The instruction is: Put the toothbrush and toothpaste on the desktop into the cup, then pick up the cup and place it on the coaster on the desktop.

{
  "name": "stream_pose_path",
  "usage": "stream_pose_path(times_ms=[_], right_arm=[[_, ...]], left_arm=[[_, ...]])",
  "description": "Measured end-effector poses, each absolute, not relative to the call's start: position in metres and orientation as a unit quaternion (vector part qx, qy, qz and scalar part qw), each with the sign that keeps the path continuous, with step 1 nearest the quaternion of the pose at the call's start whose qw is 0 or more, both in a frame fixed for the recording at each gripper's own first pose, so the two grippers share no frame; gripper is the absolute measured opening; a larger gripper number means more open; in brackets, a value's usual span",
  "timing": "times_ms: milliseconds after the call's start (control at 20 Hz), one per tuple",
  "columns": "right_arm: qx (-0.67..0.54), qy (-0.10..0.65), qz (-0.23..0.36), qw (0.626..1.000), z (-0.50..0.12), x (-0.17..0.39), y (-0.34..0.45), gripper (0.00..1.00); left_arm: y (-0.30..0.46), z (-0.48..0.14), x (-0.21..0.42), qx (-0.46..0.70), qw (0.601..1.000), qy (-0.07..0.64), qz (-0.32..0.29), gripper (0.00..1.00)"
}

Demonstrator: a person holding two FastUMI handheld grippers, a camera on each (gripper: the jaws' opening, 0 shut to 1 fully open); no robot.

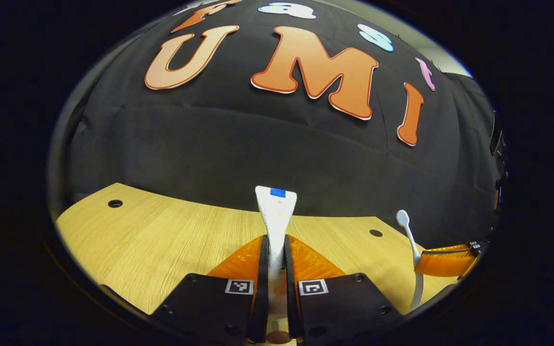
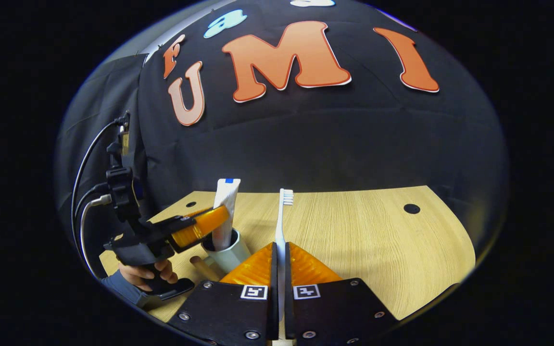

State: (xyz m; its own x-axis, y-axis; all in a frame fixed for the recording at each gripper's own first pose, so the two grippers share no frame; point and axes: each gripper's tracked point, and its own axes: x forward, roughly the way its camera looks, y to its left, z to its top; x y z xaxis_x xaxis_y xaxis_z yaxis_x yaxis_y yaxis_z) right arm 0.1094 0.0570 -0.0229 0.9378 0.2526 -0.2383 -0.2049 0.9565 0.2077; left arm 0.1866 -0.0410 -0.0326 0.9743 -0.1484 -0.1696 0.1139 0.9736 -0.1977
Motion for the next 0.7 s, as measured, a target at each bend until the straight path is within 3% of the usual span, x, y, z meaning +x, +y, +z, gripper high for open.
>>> stream_pose_path(times_ms=[300, 500, 600, 700], right_arm=[[0.100, 0.103, 0.138, 0.980, -0.006, 0.114, 0.087, 0.05], [0.117, 0.059, 0.154, 0.979, 0.018, 0.117, 0.103, 0.05], [0.124, 0.035, 0.157, 0.979, 0.029, 0.121, 0.108, 0.05], [0.130, 0.015, 0.163, 0.978, 0.038, 0.125, 0.114, 0.05]], left_arm=[[-0.035, -0.025, 0.153, -0.069, 0.991, 0.083, -0.076, 0.32], [-0.023, -0.009, 0.131, -0.058, 0.994, 0.065, -0.069, 0.34], [-0.011, -0.006, 0.121, -0.061, 0.995, 0.062, -0.049, 0.49], [-0.003, 0.000, 0.109, -0.063, 0.996, 0.054, -0.039, 0.77]])
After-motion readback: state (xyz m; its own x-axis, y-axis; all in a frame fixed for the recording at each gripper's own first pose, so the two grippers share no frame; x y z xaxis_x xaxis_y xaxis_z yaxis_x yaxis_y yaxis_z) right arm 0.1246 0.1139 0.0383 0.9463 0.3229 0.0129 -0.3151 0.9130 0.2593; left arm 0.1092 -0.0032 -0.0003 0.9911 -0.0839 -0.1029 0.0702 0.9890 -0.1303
